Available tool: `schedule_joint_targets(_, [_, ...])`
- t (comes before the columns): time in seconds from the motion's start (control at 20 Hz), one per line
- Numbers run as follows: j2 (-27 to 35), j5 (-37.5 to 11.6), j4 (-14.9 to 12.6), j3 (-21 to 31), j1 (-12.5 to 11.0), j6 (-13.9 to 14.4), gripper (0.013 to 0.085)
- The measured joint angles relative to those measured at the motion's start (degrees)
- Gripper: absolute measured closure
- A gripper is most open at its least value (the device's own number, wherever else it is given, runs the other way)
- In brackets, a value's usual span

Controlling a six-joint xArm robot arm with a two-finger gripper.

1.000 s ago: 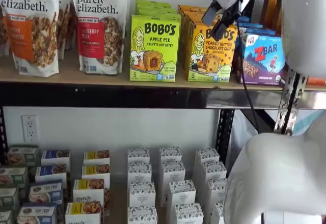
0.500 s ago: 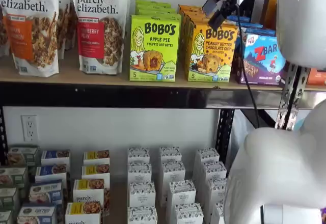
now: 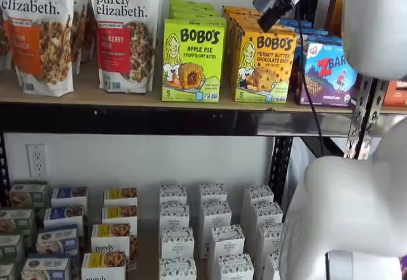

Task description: Pick up the orange box on the top shelf, the fifth box from the left

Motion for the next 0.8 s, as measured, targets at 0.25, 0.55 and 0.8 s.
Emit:
schedule_joint_targets(0.25, [0.7, -2.5, -1.8, 0.1, 0.6, -0.6, 0.013])
schedule_joint_targets(0.55, [1.2, -4.8, -4.9, 0.4, 1.3, -1.5, 0.013])
schedule_joint_targets(0.8, [2.6, -4.9, -8.4, -0.4, 2.5, -1.5, 0.013])
